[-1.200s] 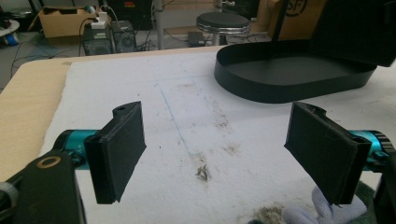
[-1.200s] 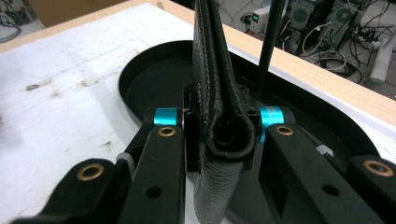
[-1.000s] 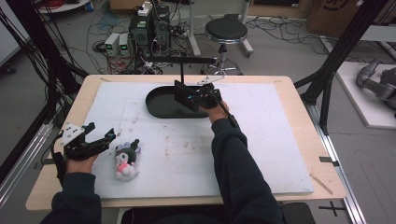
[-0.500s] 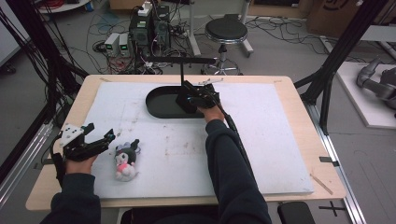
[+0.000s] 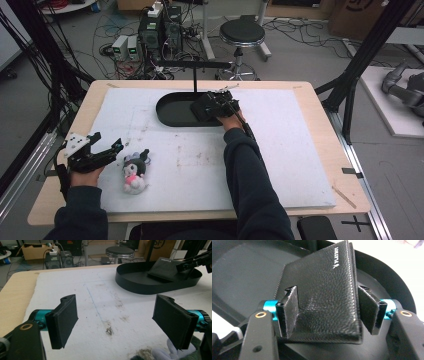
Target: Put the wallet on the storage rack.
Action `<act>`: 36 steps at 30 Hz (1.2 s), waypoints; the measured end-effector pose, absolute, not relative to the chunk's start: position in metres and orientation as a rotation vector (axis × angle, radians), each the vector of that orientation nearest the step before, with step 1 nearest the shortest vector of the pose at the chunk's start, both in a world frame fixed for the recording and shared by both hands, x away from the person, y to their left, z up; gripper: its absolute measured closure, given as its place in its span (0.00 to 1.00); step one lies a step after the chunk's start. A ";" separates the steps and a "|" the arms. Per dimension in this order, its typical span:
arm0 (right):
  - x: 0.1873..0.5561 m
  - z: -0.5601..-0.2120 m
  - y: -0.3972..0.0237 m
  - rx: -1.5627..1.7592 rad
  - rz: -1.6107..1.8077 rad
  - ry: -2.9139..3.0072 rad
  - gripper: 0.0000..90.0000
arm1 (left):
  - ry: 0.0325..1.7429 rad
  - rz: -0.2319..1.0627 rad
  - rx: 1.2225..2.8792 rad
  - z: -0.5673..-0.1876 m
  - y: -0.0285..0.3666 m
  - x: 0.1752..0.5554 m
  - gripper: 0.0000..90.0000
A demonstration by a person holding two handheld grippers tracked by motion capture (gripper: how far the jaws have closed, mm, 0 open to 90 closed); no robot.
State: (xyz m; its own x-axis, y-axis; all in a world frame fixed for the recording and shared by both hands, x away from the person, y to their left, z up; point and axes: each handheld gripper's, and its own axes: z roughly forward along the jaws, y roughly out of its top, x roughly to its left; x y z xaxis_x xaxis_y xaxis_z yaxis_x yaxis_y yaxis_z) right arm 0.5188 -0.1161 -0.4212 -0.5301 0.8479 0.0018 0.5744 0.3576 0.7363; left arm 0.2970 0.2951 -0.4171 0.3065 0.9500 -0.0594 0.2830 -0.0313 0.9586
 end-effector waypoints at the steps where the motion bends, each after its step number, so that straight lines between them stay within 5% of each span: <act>1: 0.517 -0.420 -0.117 1.238 0.964 2.224 0.38 | 1.173 0.808 1.537 -0.417 0.295 0.297 0.22; 23: 0.494 -0.389 -0.146 1.146 1.026 2.222 0.34 | 1.170 0.798 1.541 -0.417 0.294 0.297 0.22; 36: 0.419 -0.369 -0.240 0.982 1.119 2.224 0.24 | 1.159 0.724 1.530 -0.411 0.289 0.289 0.24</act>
